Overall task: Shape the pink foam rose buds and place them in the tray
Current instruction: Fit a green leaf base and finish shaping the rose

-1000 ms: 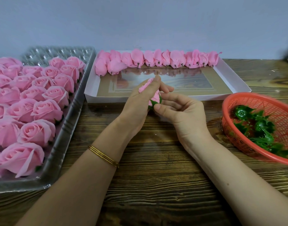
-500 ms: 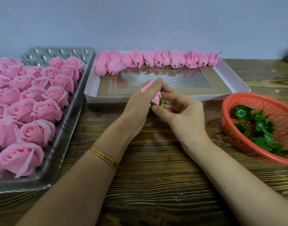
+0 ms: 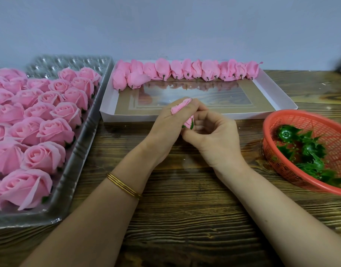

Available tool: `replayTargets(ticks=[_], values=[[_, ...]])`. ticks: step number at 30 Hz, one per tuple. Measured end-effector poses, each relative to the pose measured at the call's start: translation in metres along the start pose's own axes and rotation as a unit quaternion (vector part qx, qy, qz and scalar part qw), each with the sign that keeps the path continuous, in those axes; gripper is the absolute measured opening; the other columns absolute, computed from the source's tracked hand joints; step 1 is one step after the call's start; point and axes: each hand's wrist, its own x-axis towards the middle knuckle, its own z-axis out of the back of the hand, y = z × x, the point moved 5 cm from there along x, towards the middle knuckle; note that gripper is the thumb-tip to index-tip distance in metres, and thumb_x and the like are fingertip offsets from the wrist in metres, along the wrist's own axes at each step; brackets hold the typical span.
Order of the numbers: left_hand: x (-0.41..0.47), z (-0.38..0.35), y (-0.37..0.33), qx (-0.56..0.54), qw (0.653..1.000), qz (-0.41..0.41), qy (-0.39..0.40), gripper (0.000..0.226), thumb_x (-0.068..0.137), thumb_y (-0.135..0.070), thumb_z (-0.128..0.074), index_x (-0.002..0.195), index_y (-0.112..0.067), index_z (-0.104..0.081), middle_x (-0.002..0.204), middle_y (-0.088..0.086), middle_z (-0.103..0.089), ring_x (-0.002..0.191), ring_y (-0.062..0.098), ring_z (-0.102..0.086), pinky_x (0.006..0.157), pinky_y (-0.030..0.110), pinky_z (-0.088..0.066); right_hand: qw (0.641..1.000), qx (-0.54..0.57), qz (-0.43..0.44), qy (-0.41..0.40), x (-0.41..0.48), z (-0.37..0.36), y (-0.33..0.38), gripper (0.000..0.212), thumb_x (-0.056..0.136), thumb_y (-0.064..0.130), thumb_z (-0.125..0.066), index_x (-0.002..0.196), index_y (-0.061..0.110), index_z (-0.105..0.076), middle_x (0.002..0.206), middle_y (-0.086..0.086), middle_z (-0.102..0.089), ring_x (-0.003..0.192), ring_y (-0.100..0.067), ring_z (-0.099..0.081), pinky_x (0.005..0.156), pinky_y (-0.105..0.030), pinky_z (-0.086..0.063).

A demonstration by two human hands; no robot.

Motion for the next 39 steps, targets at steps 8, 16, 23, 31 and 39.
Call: replayTargets(ticks=[8, 16, 23, 31, 39], values=[[-0.001, 0.000, 0.000, -0.007, 1.000, 0.011, -0.017, 0.006, 0.084, -0.016, -0.068, 0.087, -0.014, -0.063, 0.079, 0.003, -0.063, 0.077, 0.016, -0.060, 0.075, 0.031, -0.052, 0.999, -0.027, 0.022, -0.004, 0.003, 0.001, 0.000, 0.029, 0.065, -0.002, -0.078, 0.085, 0.018, -0.071, 0.062, 0.011, -0.063, 0.058, 0.000, -0.054, 0.060, -0.017, -0.048], [-0.001, 0.003, 0.003, -0.039, 0.997, 0.063, -0.011, 0.039, 0.067, -0.017, -0.080, 0.100, -0.005, -0.062, 0.084, 0.005, -0.067, 0.083, 0.019, -0.065, 0.085, 0.035, -0.054, 0.997, -0.048, 0.025, -0.053, 0.006, 0.007, -0.005, 0.020, 0.058, 0.018, -0.075, 0.078, 0.014, -0.070, 0.063, 0.009, -0.067, 0.060, -0.002, -0.059, 0.060, -0.024, -0.050], [-0.004, -0.007, 0.011, -0.070, 0.991, 0.116, 0.021, 0.027, 0.083, -0.008, -0.070, 0.109, 0.001, -0.067, 0.102, 0.016, -0.070, 0.096, 0.020, -0.068, 0.092, 0.033, -0.056, 0.994, -0.069, 0.013, -0.082, 0.007, 0.015, -0.007, 0.029, 0.060, 0.024, -0.082, 0.087, 0.015, -0.073, 0.079, -0.004, -0.075, 0.080, -0.024, -0.072, 0.079, -0.048, -0.058], [-0.001, -0.011, 0.015, -0.099, 0.988, 0.115, 0.000, 0.042, 0.074, -0.008, -0.077, 0.112, 0.005, -0.065, 0.091, 0.011, -0.068, 0.086, 0.016, -0.068, 0.079, 0.029, -0.054, 0.993, -0.090, 0.019, -0.074, 0.005, 0.013, -0.006, 0.032, 0.058, 0.025, -0.081, 0.088, 0.021, -0.073, 0.081, 0.002, -0.075, 0.080, -0.014, -0.071, 0.078, -0.046, -0.058], [0.001, -0.006, 0.014, -0.122, 0.988, 0.085, -0.036, 0.016, 0.080, 0.002, -0.072, 0.094, -0.004, -0.067, 0.061, -0.002, -0.064, 0.058, 0.007, -0.062, 0.063, 0.021, -0.053, 0.996, -0.064, 0.044, -0.041, 0.006, 0.007, -0.004, 0.037, 0.059, 0.018, -0.080, 0.095, 0.022, -0.075, 0.079, -0.016, -0.071, 0.071, -0.022, -0.065, 0.075, -0.046, -0.057]])
